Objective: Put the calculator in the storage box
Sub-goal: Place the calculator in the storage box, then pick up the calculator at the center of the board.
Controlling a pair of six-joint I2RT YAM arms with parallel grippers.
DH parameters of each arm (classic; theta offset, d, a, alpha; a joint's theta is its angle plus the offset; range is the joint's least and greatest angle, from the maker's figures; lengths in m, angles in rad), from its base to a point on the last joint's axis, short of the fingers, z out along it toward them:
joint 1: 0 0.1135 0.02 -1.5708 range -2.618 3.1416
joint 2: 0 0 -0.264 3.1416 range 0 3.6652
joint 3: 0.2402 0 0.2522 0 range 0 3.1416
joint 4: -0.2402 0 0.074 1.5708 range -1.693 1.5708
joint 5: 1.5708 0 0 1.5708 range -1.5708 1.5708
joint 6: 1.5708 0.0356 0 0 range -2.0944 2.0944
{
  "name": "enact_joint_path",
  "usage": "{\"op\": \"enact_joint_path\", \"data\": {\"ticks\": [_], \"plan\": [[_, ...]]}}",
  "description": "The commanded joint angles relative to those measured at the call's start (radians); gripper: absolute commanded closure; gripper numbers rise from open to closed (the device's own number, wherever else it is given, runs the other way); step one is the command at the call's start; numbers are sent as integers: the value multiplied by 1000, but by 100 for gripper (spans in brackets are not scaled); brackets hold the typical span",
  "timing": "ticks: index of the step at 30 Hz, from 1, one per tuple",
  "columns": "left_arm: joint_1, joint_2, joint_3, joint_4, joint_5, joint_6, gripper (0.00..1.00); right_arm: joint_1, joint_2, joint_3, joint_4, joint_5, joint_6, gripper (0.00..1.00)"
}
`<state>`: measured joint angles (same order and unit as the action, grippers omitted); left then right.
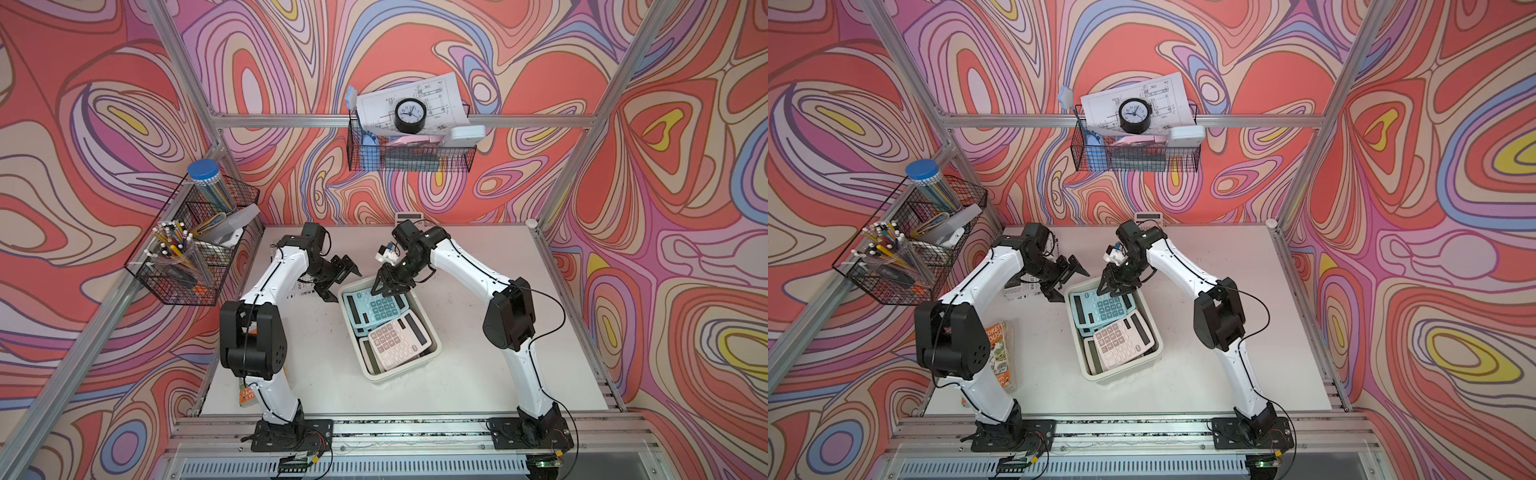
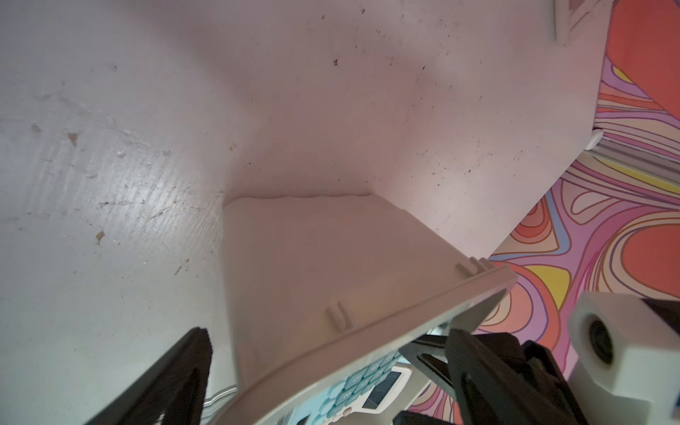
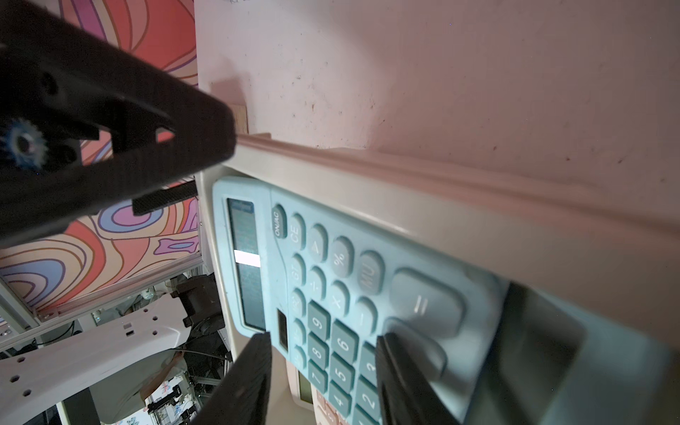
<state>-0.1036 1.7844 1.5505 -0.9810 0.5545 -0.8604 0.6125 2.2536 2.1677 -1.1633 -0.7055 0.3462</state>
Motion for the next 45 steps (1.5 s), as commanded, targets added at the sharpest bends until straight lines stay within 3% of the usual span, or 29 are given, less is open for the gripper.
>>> {"op": "enact_joint_path", "data": {"ticks": [1, 7, 12, 16, 23, 28, 37, 45], "plan": [[6, 29, 74, -29, -42, 24, 7, -30, -27, 47, 23, 61, 18, 50], [6, 124, 178, 59, -26, 8, 6, -156, -116, -74, 228, 72, 162, 47], [6, 225, 187, 320, 91, -132, 7, -265, -140, -221, 487, 103, 357, 46], [2, 320, 222, 502, 137, -264, 8, -324, -87, -233, 642, 105, 484, 47], [-18, 478, 335, 666, 149, -388, 8, -404, 59, -153, 795, 91, 621, 46], [-36, 580, 368, 769, 159, -488, 8, -453, 162, -135, 983, 69, 805, 45], [-52, 700, 411, 872, 159, -585, 9, -500, 378, 42, 1032, 69, 825, 45], [-103, 903, 657, 877, 124, -648, 13, -504, 544, 182, 1029, 108, 835, 45]]}}
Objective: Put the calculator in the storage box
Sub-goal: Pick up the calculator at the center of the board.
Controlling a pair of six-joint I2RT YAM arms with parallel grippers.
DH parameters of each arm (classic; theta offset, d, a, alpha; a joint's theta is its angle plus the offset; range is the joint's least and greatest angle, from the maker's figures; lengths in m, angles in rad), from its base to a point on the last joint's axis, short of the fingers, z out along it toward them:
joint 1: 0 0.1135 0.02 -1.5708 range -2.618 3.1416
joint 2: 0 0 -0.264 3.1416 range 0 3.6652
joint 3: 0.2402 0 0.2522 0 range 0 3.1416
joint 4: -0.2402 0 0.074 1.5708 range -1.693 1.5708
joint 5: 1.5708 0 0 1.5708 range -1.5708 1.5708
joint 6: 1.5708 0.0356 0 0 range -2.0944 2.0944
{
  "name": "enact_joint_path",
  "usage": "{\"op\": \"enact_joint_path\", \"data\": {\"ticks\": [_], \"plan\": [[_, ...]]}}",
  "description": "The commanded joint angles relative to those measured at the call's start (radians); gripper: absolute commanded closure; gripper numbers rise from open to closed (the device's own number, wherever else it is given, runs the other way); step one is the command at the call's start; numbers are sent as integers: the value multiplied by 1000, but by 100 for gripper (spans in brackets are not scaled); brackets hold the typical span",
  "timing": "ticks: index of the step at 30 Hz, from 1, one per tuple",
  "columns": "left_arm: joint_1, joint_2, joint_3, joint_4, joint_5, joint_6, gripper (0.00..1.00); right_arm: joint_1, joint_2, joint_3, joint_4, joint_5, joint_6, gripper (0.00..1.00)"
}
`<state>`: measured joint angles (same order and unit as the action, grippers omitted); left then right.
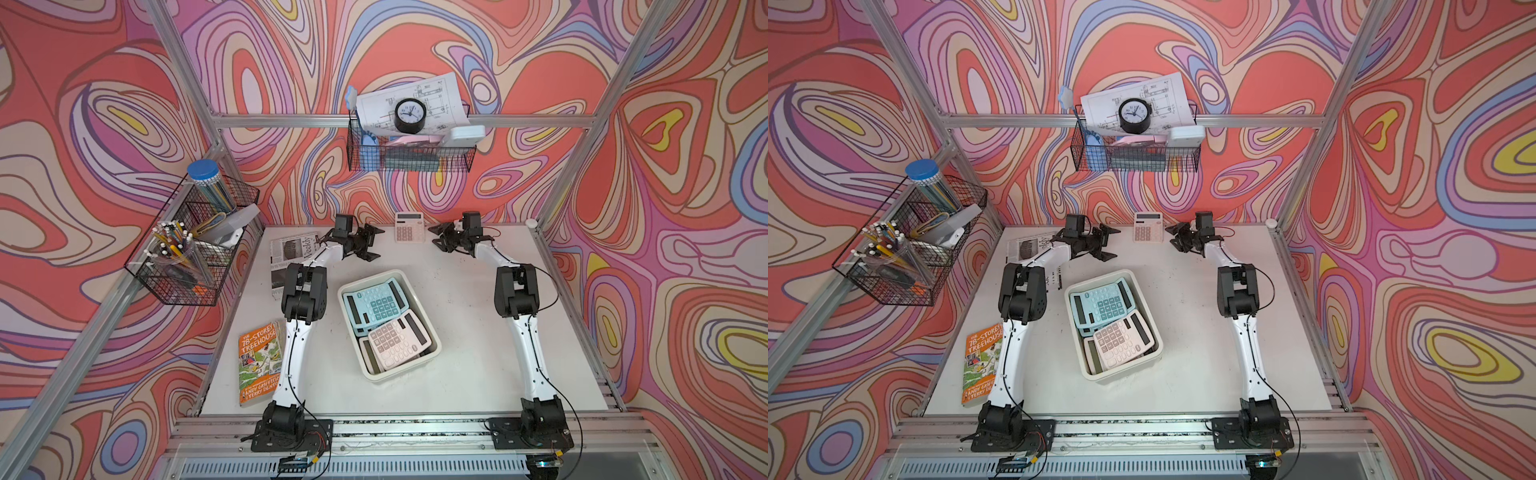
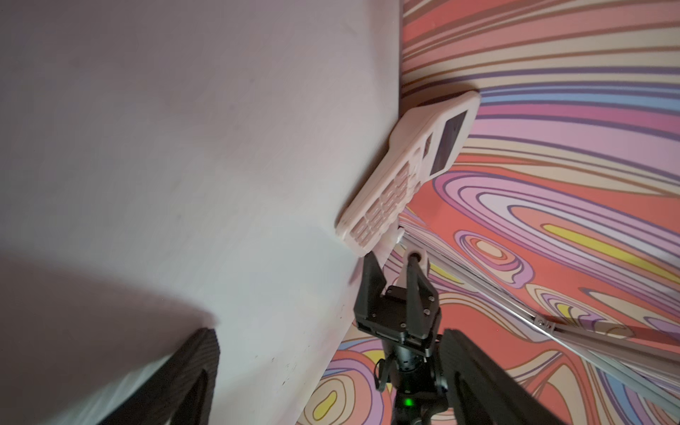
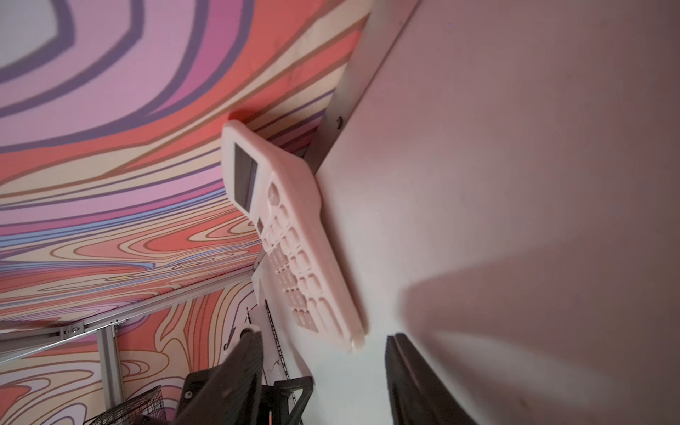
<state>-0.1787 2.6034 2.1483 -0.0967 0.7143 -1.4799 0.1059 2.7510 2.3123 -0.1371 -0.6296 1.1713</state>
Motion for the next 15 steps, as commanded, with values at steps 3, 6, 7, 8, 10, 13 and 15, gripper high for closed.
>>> {"op": "enact_joint_path", "data": {"ticks": [3, 6, 7, 8, 10, 13, 15], "plan": [[-47, 171, 165, 9, -52, -69, 19, 3, 94, 65, 28, 34, 22, 45], [-57, 253, 256, 19, -64, -111, 25, 11, 130, 82, 47, 32, 27, 45], [-59, 268, 271, 20, -70, -118, 27, 14, 139, 88, 52, 30, 27, 45], [-58, 279, 279, 27, -79, -128, 30, 19, 152, 101, 53, 29, 25, 45], [-59, 292, 282, 42, -88, -142, 34, 30, 176, 133, 47, 23, 23, 45], [-59, 303, 283, 43, -85, -145, 39, 54, 211, 172, 45, 11, 30, 45], [-60, 308, 283, 36, -76, -137, 43, 71, 228, 185, 51, 6, 40, 46]]}}
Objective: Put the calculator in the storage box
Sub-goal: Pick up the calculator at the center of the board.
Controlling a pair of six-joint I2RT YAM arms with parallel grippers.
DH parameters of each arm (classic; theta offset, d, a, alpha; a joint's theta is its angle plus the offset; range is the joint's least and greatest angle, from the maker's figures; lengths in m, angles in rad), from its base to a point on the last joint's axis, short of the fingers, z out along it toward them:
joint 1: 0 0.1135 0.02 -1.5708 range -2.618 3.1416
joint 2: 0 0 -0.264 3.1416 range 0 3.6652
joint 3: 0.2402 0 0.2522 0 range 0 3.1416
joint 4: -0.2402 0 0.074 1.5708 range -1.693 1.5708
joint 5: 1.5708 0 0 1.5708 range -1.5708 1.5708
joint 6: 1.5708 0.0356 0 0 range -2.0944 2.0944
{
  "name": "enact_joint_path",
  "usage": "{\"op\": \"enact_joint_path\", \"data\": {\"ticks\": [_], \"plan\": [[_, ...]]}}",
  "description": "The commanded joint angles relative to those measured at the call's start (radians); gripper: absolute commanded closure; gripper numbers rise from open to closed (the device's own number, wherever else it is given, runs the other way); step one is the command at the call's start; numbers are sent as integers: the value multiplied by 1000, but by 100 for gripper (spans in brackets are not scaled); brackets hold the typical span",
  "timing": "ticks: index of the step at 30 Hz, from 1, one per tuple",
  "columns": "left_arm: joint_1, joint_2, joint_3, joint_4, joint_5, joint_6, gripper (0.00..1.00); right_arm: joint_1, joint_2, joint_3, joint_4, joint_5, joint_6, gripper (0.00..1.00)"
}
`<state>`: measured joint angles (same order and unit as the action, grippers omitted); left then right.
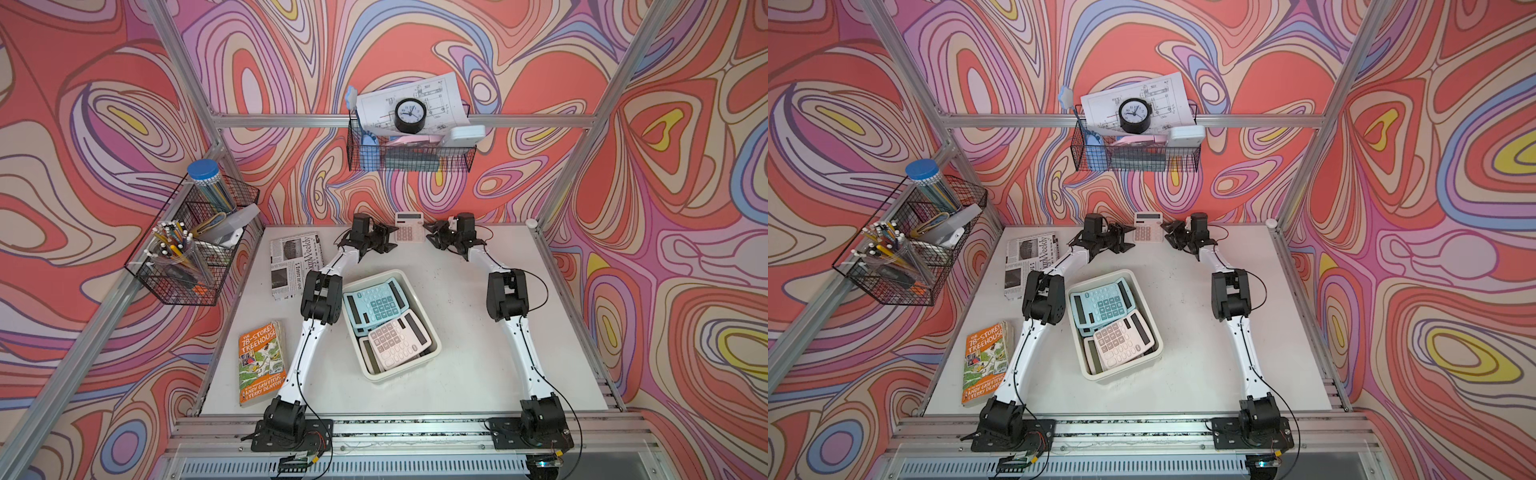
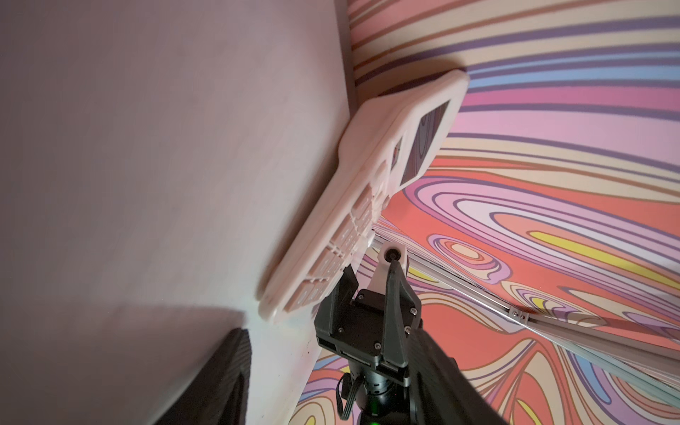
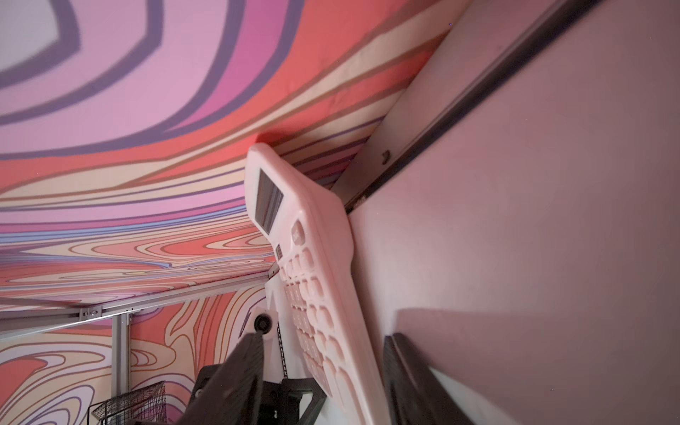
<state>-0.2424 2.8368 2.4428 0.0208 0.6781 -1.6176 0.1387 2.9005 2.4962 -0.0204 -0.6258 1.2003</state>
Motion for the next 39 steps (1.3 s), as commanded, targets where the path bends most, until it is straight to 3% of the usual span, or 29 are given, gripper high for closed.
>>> {"op": "enact_joint_path", "data": {"ticks": [1, 11, 18, 23, 26, 30, 36, 39], "plan": [[3, 75, -12, -83, -34, 5, 45, 45, 83, 3, -61, 1, 14, 46], [-9, 75, -14, -74, 22, 24, 71, 67, 96, -19, 6, -6, 71, 50], [-27, 54, -31, -64, 40, 29, 82, 91, 88, -50, 61, -24, 115, 53], [-38, 16, -89, -27, 49, 25, 100, 99, 54, -135, 153, -29, 176, 54], [-43, -11, -121, -14, 57, 28, 100, 101, 38, -161, 180, -26, 195, 55], [-47, -50, -179, 19, 58, 26, 100, 101, 20, -190, 225, -23, 233, 70], [-50, -126, -271, 71, 56, 15, 100, 101, -40, -269, 267, -21, 238, 74], [-49, -167, -315, 97, 58, 13, 100, 101, -79, -334, 293, -30, 244, 84]]}}
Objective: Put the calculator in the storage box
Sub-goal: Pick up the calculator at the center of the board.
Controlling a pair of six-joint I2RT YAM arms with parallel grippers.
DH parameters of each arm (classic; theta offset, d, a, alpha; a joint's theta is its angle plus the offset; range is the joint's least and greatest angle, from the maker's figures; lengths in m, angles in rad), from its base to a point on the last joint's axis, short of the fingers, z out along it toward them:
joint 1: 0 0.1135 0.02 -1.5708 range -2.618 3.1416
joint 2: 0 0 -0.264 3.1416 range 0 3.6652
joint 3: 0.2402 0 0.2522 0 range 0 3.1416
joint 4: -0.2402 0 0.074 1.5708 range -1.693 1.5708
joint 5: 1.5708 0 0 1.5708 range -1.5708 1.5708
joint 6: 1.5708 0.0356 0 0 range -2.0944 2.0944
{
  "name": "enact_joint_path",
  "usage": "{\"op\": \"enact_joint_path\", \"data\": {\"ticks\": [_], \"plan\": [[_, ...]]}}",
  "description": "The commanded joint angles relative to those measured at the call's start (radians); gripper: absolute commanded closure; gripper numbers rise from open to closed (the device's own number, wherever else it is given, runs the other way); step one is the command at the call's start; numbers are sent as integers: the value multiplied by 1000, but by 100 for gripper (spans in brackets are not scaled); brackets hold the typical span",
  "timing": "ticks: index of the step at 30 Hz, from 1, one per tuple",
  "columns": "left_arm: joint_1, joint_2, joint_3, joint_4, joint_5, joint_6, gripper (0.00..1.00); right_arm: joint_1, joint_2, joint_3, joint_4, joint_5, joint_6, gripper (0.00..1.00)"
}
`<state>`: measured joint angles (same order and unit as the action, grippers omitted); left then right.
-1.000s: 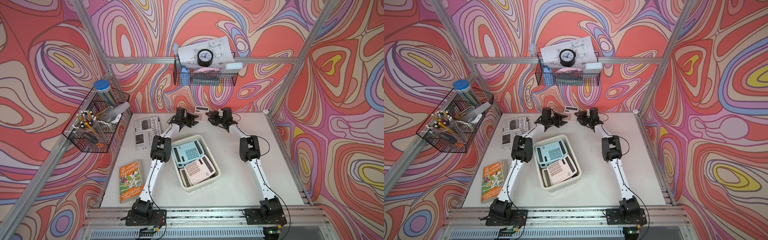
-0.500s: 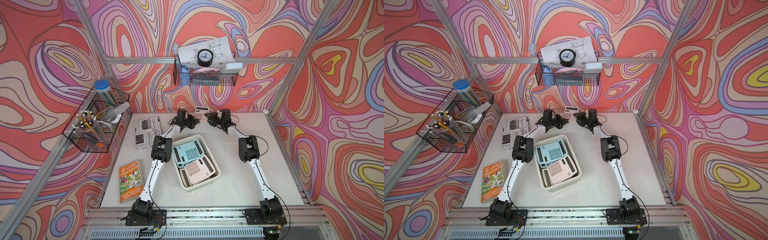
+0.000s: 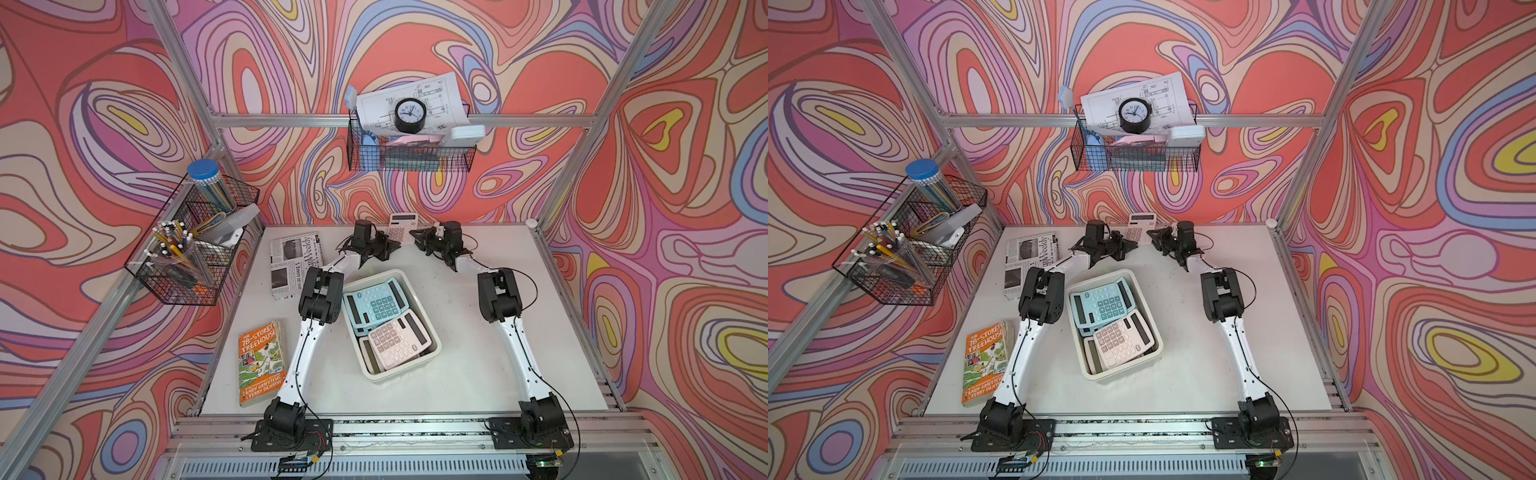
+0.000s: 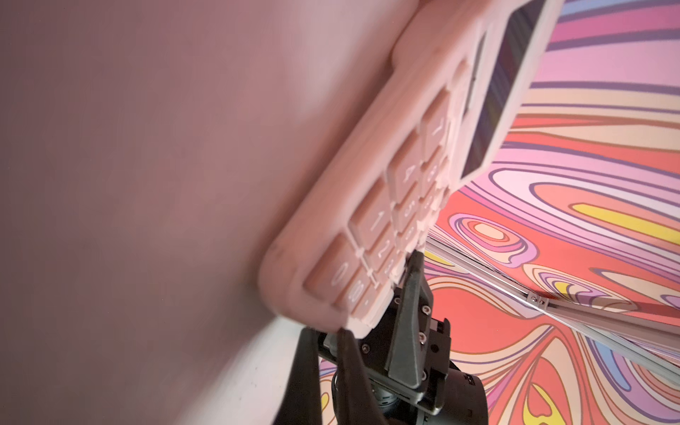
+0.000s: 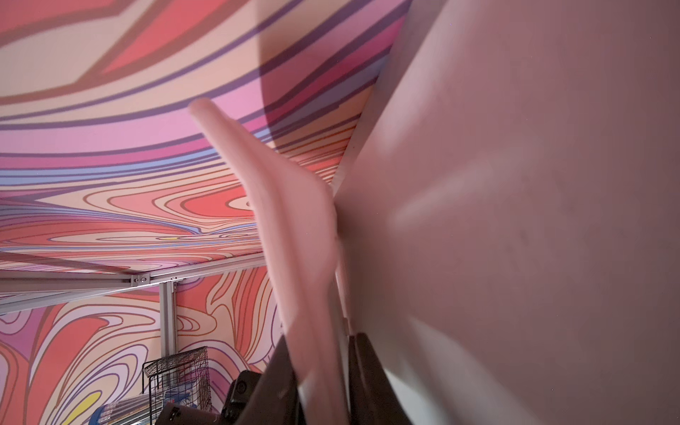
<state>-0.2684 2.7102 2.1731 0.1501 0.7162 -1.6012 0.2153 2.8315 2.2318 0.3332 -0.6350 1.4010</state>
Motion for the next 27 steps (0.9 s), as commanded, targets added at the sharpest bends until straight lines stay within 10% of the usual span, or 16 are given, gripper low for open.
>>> {"op": "enact_joint_path", "data": {"ticks": [1, 6, 19, 27], "plan": [[-22, -57, -62, -30, 22, -1, 93, 23, -26, -96, -50, -26, 45, 88], [-9, -154, -159, -58, 23, 58, 53, 16, -114, -210, -21, -32, 26, 94], [87, -407, -236, -403, 27, 407, 2, -51, -365, -429, -2, -75, 23, 100], [98, -531, -224, -723, 23, 689, 2, -87, -489, -454, -153, -228, -3, 100]]}}
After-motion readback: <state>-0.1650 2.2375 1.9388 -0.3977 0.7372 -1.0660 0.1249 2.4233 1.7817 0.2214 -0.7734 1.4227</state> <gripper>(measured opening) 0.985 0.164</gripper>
